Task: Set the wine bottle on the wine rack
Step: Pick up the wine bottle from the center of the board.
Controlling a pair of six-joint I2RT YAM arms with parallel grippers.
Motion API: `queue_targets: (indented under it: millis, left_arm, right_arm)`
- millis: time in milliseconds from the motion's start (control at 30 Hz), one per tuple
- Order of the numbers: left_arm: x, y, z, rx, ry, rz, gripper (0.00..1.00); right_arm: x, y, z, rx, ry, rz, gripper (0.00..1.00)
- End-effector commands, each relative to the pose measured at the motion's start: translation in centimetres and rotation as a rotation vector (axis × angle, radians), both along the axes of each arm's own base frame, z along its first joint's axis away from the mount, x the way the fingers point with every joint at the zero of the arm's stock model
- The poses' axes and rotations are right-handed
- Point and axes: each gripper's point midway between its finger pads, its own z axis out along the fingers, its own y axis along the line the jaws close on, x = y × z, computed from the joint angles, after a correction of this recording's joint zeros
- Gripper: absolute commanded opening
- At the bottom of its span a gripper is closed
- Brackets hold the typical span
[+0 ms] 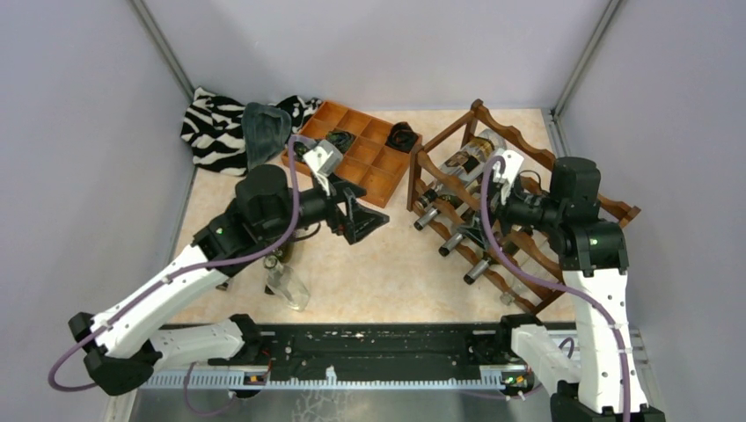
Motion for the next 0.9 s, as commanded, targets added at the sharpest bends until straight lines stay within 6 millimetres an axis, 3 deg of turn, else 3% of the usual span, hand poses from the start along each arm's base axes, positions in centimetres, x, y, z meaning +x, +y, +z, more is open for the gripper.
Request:
queue_targets:
  millis: [0, 167, 300, 500, 700, 767, 867]
  left_arm:
    - [-1.1, 3.6, 1.8, 0.045, 0.050, 0.079, 0.94]
    - [-2.6, 8.0, 2.6, 0.104, 0.198, 0.218, 0.87]
    - [-4.0, 11.6, 1.3, 0.144, 0.314, 0.329, 0.86]
    - [-6.4, 16.3, -2.2, 0.281, 0.484, 0.475, 0.83]
    - [-7.7, 18.3, -5.1, 0.403, 0.551, 0.512, 0.89]
    - [-7.7, 18.5, -6.4, 0.450, 0.557, 0.512, 0.97]
    - [-6.9, 19.3, -7.7, 0.501, 0.539, 0.571, 0.99]
  right_arm:
    - [-2.0, 2.3, 1.2, 0.096, -0.021, 0.173, 0.98]
    - [-2.5, 2.8, 0.5, 0.113, 0.029, 0.226, 0.98]
    - [-2.2, 2.7, 0.1, 0.109, 0.068, 0.228, 0.98]
    - [-2.2, 3.3, -0.2, 0.087, 0.108, 0.257, 0.98]
    - [-1.7, 3.7, -0.8, 0.068, 0.116, 0.254, 0.98]
    - [-1.6, 3.7, -0.9, 0.070, 0.117, 0.257, 0.98]
    - [-1.5, 3.8, -1.1, 0.071, 0.127, 0.258, 0.98]
